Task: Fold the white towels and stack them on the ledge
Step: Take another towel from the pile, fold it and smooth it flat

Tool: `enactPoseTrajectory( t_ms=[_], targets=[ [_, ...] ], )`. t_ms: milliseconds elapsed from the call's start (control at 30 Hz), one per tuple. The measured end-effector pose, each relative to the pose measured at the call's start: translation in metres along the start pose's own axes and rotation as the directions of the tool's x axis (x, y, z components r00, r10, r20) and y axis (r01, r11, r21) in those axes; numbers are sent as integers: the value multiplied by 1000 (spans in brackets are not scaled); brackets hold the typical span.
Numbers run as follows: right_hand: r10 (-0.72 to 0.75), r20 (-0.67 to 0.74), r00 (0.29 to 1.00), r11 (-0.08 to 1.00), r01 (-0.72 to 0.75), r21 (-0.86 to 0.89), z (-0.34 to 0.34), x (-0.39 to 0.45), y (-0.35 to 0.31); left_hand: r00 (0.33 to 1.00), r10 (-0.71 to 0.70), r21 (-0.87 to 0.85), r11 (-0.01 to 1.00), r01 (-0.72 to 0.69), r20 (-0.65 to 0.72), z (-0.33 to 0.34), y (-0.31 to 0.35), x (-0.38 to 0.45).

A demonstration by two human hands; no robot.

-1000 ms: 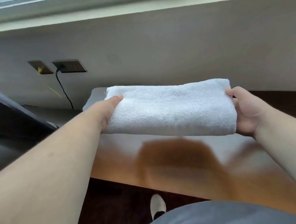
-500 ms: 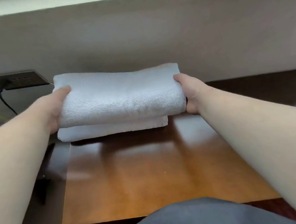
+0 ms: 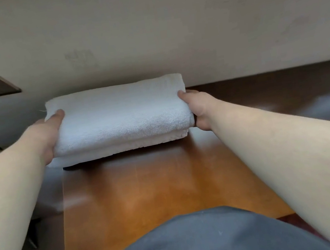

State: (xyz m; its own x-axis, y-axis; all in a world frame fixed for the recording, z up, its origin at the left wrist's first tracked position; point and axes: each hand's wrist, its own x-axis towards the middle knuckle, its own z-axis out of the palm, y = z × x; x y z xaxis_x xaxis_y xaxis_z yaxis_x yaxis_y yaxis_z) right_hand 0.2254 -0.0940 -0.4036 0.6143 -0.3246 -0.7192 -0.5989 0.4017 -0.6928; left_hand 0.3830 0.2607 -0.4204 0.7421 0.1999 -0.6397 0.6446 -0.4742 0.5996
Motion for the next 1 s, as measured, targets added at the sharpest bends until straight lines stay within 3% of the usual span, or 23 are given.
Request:
enactPoseTrajectory(
  t_ms=[200,300,400,567,800,900,967,1000],
  targets=[
    [57,-26,998,998,-58,-39,1,3,-3,997,-26,16,1000,24,71,9,15,-12],
    [104,18,994,992,-105,65,-1,8,-12,980,-24,-126,991,50,196,6,22,-8],
    [83,9,997,996,-83,32,6,15,-17,965,-22,-214,974,80,260,5,25,-6],
    [-37,-112,993,999,35,-23,6,23,-2,991,112,-130,986,-102,73,12,19,3],
    [17,-142,990,999,-22,-34,8,22,-6,974,228,19,974,-228,-12,8,34,10],
    [-4,-203,979,976,-40,-215,11,15,-13,973,227,252,944,-211,-33,12,37,10],
    [-199,-314,928,914,60,-402,17,13,-16,946,284,383,900,-208,-154,18,40,-2],
    [-369,-363,856,871,182,-456,19,10,-19,889,391,422,866,-268,-239,22,43,-12]
  ],
)
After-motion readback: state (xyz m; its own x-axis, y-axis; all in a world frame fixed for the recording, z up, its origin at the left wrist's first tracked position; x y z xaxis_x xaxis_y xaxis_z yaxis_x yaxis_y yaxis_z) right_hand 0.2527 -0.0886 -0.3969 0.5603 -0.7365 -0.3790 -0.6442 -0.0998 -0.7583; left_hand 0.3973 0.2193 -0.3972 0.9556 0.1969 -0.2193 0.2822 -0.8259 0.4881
